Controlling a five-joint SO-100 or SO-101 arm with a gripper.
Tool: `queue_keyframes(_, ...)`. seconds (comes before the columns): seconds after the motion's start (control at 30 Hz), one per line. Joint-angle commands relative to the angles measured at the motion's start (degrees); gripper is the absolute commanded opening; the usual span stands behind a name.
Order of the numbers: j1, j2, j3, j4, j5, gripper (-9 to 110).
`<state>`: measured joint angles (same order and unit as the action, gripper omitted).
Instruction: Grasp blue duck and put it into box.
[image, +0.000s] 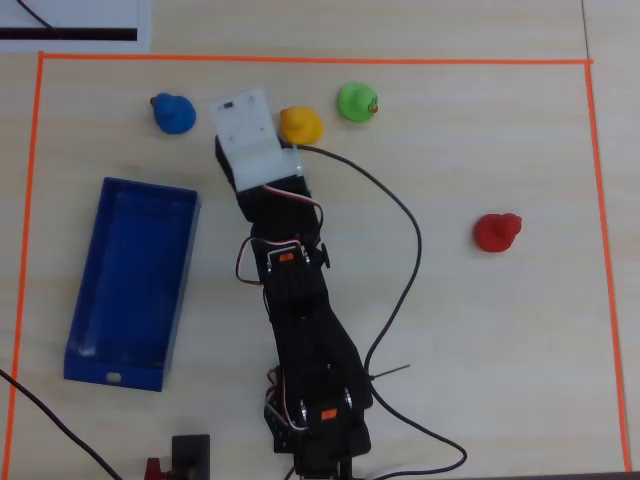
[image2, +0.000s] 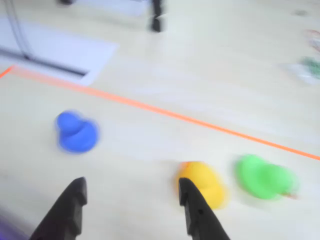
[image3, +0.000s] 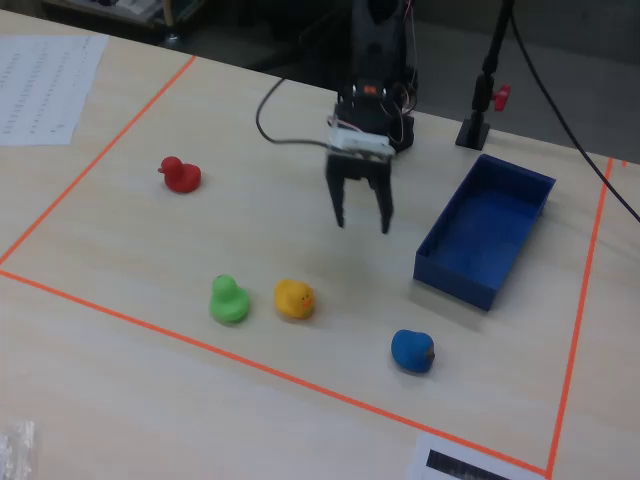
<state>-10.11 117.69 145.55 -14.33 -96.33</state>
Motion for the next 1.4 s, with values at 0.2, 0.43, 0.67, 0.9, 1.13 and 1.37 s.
queue_keyframes(0.2,-7.47,-17.05,-12.83,-12.57,4.92,25)
queue_keyframes(0.43,-9.58,-27.77,-20.74,-12.57,6.50,25)
queue_keyframes(0.67,-9.58,-36.21,-27.86,-12.22,8.79,25)
queue_keyframes(0.9,-10.11,-40.69,-33.40,-8.88,11.95,25)
queue_keyframes(1.13,-10.63,-46.23,-42.36,-3.69,15.12,25)
queue_keyframes(1.37,-11.16,-50.98,-47.55,-0.97,16.52,25)
